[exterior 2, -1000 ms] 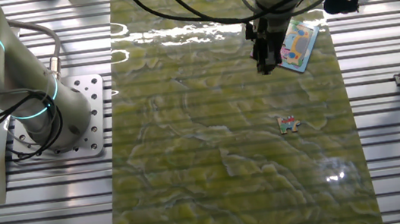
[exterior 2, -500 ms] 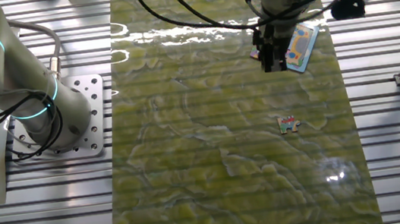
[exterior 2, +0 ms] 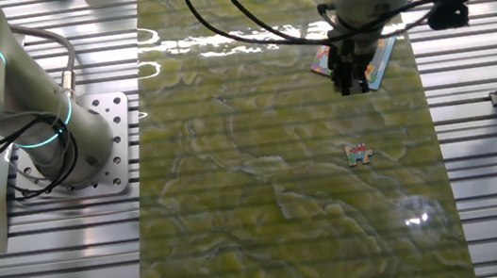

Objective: Assemble one piece of a puzzle

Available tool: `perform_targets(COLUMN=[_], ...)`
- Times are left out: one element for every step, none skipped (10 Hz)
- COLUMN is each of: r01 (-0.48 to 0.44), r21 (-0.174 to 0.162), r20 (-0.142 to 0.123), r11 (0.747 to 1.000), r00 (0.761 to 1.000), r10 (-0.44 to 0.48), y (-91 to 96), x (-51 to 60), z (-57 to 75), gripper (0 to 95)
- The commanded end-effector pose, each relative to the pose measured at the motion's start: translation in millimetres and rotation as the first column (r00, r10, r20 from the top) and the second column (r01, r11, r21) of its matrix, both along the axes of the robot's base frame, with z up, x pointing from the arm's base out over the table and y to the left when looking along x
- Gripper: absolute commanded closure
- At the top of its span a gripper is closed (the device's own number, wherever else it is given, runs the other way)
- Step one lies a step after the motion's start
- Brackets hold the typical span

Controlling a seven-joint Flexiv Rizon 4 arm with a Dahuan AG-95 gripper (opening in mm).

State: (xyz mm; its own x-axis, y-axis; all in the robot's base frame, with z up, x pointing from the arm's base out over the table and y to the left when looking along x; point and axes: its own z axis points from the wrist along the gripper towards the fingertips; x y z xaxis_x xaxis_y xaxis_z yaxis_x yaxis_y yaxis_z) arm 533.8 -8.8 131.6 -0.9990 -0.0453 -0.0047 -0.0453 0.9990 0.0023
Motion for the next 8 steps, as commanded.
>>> perform_targets(r01=[-0.035, -0.038, -0.033, -0.027, -0.02, -0.016, -0.012, -0.004], r21=[0.001, -0.002, -0.006, -0.011, -0.011, -0.009, -0.01, -0.009], r20=[0.0, -0.01, -0.023, -0.032, -0.032, -0.027, -0.029, -0.028], r11=[0.999, 0.999, 0.999, 1.0, 1.0, 1.0, 1.0, 1.0], r00=[0.999, 0.999, 0.999, 0.999, 0.999, 0.999, 1.0, 1.0], r10=[0.035, 0.038, 0.033, 0.026, 0.02, 0.016, 0.012, 0.004], y=[-1.5, -1.3, -1.1, -0.5, 0.0, 1.1, 2.7, 3.9], x=[6.4, 10.2, 13.2, 20.4, 25.6, 29.8, 34.0, 36.9], z=[-10.9, -14.2, -16.0, -22.0, -28.0, -29.3, -26.6, -24.9], gripper=[95.0, 95.0, 95.0, 95.0, 95.0, 95.0, 95.0, 95.0])
